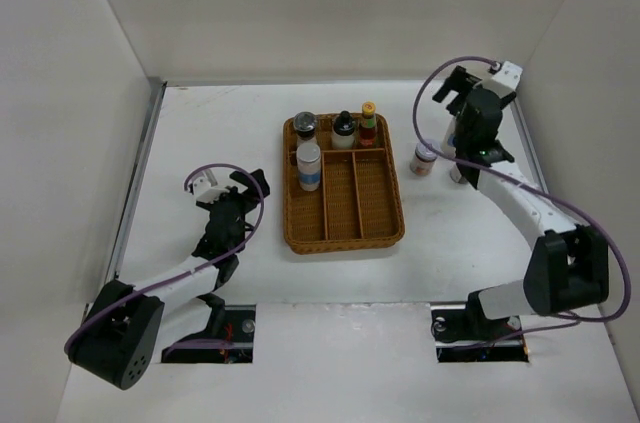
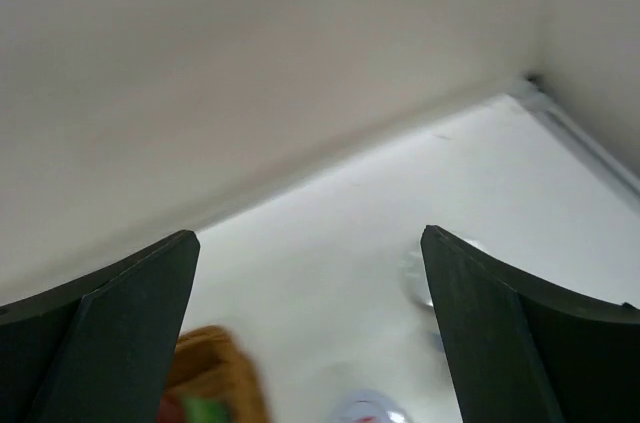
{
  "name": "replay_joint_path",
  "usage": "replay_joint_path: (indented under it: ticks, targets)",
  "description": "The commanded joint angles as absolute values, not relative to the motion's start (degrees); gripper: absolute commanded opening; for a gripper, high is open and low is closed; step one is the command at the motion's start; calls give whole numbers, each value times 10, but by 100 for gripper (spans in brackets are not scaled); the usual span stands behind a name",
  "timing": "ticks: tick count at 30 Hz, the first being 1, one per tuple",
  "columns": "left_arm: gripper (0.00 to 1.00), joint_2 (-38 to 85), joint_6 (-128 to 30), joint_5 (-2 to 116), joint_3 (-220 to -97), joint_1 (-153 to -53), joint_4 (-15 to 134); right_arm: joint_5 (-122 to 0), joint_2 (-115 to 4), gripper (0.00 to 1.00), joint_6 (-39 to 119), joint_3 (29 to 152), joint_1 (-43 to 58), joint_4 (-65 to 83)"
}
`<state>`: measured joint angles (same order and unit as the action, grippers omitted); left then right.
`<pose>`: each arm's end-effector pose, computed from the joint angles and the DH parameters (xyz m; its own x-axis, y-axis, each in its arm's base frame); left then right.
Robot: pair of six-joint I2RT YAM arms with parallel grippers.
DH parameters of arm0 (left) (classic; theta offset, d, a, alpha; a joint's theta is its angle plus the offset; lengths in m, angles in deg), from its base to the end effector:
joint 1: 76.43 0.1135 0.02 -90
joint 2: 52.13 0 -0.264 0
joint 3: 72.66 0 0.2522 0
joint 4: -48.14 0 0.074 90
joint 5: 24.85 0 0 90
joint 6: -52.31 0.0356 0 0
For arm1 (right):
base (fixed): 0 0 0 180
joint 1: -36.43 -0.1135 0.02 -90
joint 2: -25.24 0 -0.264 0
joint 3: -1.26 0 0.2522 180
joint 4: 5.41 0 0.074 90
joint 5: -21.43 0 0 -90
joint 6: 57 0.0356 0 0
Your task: Organize the condiment bottles
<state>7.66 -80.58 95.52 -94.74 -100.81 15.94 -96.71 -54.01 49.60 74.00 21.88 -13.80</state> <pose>0.1813 -0.0624 0.1773 0.0055 -0.6472 -0.7623 -0.1344 0.7549 -0.6419 0.3204 0.0658 0.3477 0.0975 0.2856 -0.9534 0.2159 0.9291 0.3004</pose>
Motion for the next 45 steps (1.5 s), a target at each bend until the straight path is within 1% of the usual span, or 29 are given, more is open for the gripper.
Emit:
replay_joint_path:
  ticks: [1,5,15,16,18,20,22,24,26,28,31,35,41,45]
  targets:
    - [95,78,-810,947,-954,-1013,138,-992,-585,100,499,778,265,-21]
    - [95,90,-811,940,-957,-1013,136,-989,-644,100,473,815,301,34]
    - [95,101,-811,935,-961,-1014,133,-936,-749,100,478,872,337,46]
    - [95,99,-811,935,-961,-1014,133,-935,-757,98,478,879,338,40]
    - [95,97,-811,935,-961,-1014,133,-931,-767,83,475,889,339,33]
    - [95,101,-811,938,-962,-1014,133,-920,-766,65,479,897,339,36]
    - [95,103,-811,935,-962,-1013,133,-927,-739,53,486,886,337,18]
    - [95,99,-811,938,-962,-1013,133,-953,-674,49,481,843,332,-45]
    - [95,104,-811,939,-964,-1013,133,-971,-604,47,465,801,313,-114]
    - [95,111,-811,936,-964,-1013,129,-973,-531,48,448,775,285,-155]
    - [95,111,-811,938,-965,-1013,126,-963,-449,49,435,761,215,-139]
    - [95,108,-811,935,-964,-1010,128,-921,-390,49,464,721,90,-113]
    - [95,102,-811,937,-962,-1007,132,-891,-381,49,471,689,-79,-105]
    - [95,112,-810,938,-965,-1006,127,-861,-426,49,482,712,-165,-116]
